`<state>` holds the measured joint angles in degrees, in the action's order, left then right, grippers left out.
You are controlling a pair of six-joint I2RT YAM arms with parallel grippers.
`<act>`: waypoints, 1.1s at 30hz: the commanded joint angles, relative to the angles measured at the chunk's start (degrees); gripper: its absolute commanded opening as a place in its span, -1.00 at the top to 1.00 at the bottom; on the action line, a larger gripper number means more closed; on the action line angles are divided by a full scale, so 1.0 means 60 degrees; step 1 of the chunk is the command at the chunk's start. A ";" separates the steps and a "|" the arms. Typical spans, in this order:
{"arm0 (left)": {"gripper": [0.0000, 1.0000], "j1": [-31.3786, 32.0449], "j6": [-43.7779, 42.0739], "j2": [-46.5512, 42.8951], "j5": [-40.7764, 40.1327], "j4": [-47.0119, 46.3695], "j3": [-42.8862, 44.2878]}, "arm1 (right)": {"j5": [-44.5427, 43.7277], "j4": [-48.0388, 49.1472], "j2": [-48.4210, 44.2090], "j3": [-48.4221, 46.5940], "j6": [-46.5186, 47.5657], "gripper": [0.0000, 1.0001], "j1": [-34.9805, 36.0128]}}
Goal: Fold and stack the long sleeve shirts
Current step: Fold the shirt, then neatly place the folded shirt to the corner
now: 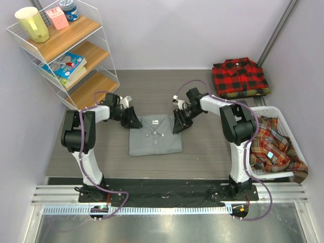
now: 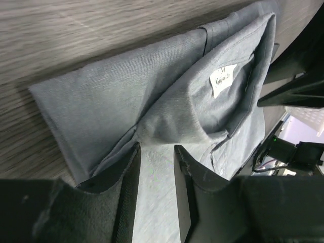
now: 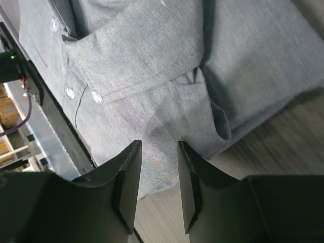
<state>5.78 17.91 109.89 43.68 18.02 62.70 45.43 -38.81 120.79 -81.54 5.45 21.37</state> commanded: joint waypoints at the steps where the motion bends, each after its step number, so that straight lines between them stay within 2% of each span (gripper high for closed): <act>1: 0.26 -0.0436 -0.0537 -0.0309 -0.0162 0.0233 0.0171 | -0.1273 0.0141 -0.0472 -0.0151 0.0424 0.19 -0.0133; 4: 0.07 -0.0247 -0.1765 -0.1830 -0.0071 0.0686 0.0112 | -0.0806 0.0037 -0.1730 0.0068 -0.0057 0.16 -0.0279; 5: 0.03 0.0218 -0.2640 -0.2676 -0.0363 0.1079 0.0156 | -0.0427 0.0139 -0.2082 0.0461 -0.0320 0.15 -0.0410; 7: -0.04 0.1010 -0.3699 -0.3472 -0.1413 0.1565 0.0171 | -0.0146 0.0971 -0.3166 0.1178 -0.1608 0.19 -0.0601; 8: -0.04 0.1391 -0.4095 -0.3736 -0.1682 0.1755 0.0171 | 0.0160 0.1323 -0.3474 0.2023 -0.2033 0.24 -0.0747; 9: -0.04 0.2381 -0.4853 -0.4189 -0.1945 0.2105 0.0171 | 0.0322 0.1892 -0.3796 0.2423 -0.2312 0.30 -0.0792; 11: -0.01 0.3353 -0.5283 -0.4383 -0.2752 0.2328 0.0185 | 0.0659 0.2334 -0.4441 0.3359 -0.2987 0.42 -0.0822; 13: 0.00 0.3855 -0.5082 -0.4384 -0.2217 0.2329 0.0287 | 0.1274 0.3446 -0.4895 0.3934 -0.4065 0.44 -0.0778; 17: -0.02 0.3827 -0.4261 -0.4208 -0.1555 0.2080 0.0288 | 0.1963 0.4838 -0.4854 0.4886 -0.5053 0.43 -0.0559; 19: -0.04 0.3797 -0.4027 -0.4411 -0.1421 0.1672 -0.0019 | 0.2184 0.4944 -0.4577 0.4947 -0.5186 0.42 -0.0208; 21: -0.04 0.3783 -0.3865 -0.4471 -0.1435 0.1436 -0.0209 | 0.2301 0.4712 -0.3904 0.4787 -0.5041 0.41 -0.0002; 24: -0.04 0.3841 -0.3791 -0.4442 -0.1596 0.1347 -0.0283 | 0.2229 0.3497 -0.2791 0.4435 -0.3973 0.41 0.0014; 29: -0.03 0.4250 -0.4638 -0.4180 -0.1948 0.1434 -0.0152 | 0.1409 0.3463 -0.1749 0.4595 -0.3603 0.42 -0.0176; 31: -0.01 0.4499 -0.4917 -0.4091 -0.2181 0.1493 -0.0122 | 0.1320 0.3494 -0.1835 0.4567 -0.3663 0.42 -0.0235; 33: 0.01 0.5318 -0.5678 -0.4076 -0.2605 0.1479 -0.0239 | 0.1364 0.3144 -0.2476 0.4479 -0.3619 0.40 -0.0250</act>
<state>32.03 -9.15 84.79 31.38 28.08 60.84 56.38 -18.00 111.04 -53.45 -18.33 20.36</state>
